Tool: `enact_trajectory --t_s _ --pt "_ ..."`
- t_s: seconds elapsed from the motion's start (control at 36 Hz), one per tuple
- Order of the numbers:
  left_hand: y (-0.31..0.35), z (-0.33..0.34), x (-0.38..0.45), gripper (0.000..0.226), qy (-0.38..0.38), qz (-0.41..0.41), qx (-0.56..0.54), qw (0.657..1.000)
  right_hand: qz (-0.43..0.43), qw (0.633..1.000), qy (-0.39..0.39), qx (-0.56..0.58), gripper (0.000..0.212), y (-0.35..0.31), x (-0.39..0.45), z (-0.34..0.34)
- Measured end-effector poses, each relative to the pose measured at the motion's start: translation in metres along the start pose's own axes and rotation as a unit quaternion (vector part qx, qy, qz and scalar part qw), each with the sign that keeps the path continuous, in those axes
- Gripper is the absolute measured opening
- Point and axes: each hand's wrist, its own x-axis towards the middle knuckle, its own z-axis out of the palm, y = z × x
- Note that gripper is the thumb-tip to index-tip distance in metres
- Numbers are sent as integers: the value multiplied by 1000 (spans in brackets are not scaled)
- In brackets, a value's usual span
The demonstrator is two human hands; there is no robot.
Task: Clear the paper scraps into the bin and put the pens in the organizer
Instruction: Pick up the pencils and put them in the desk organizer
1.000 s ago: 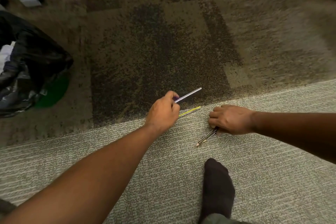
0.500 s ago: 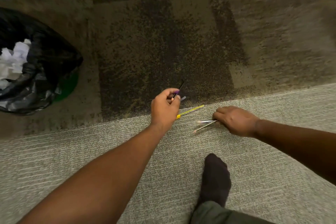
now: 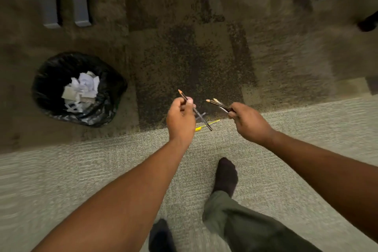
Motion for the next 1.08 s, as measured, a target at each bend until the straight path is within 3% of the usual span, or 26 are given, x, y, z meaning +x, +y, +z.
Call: enact_trajectory --t_s 0.28,0.42,0.56,0.64,0.83,0.94,1.08 --pt "159 -23 -78 13 -75 -20 -78 994 43 974 104 196 13 -130 -64 -124" --pt "232 -32 -115 15 -121 -7 -70 990 42 964 103 243 15 -179 -94 -191" --pt "304 -37 -137 17 -103 39 -44 993 26 967 132 216 14 -221 -122 -256" --pt "351 -38 -149 12 -94 65 -31 993 28 954 127 269 15 -244 -137 -291" --pt "440 -28 -175 21 -97 132 51 985 31 933 153 325 19 -268 -161 -357" --pt "476 -11 -192 32 -156 115 43 980 33 926 164 340 19 -267 -167 -394" --pt "516 22 -202 22 -160 98 33 982 17 943 146 300 39 -258 -168 -443"
